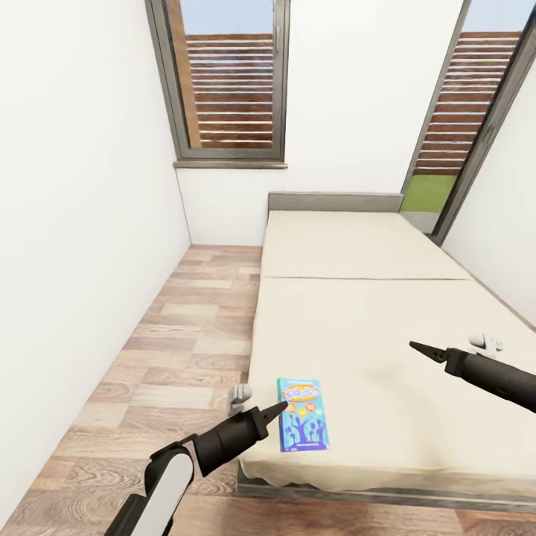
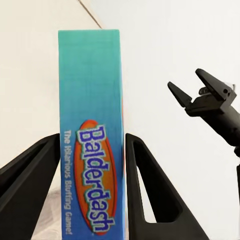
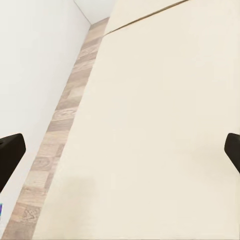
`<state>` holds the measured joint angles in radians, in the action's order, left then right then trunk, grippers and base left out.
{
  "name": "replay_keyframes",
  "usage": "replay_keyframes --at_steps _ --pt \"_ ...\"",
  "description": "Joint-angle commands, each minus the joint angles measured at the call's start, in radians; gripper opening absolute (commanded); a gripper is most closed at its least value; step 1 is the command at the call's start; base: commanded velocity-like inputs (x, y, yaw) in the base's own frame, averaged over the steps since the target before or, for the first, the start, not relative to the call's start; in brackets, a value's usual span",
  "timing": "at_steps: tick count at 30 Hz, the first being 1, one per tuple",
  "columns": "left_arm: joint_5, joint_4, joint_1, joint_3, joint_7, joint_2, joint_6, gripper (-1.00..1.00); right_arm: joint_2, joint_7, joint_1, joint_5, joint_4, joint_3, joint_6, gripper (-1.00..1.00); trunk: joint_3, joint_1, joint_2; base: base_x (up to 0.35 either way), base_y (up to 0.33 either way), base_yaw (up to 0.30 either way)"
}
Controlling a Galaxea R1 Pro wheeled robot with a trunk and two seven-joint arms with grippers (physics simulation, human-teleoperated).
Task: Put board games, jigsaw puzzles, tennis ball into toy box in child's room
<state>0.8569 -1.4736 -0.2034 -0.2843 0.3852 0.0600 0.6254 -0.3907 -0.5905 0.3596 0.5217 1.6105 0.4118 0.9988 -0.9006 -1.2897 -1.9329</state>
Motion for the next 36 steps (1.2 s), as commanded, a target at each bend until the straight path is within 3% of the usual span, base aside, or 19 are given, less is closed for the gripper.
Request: replay_keyframes --at_steps 1,15,36 --pt "0.006 -0.001 0.003 0.007 0.000 -0.002 0.006 -1.00 0.000 -0.007 0.001 -0.005 0.000 0.001 0.006 1.00 0.003 0.004 0.007 0.000 0.000 -0.015" --pt "0.012 -0.036 0.045 0.095 0.021 -0.013 0.013 -1.00 0.000 -0.008 0.001 -0.005 0.000 0.000 0.009 1.00 0.047 0.058 0.105 0.000 0.000 0.009" --pt "0.013 -0.053 0.059 0.115 0.027 -0.014 0.015 -1.00 0.001 -0.003 0.001 -0.005 0.000 -0.002 0.009 1.00 0.113 0.138 0.252 0.000 0.000 0.240"
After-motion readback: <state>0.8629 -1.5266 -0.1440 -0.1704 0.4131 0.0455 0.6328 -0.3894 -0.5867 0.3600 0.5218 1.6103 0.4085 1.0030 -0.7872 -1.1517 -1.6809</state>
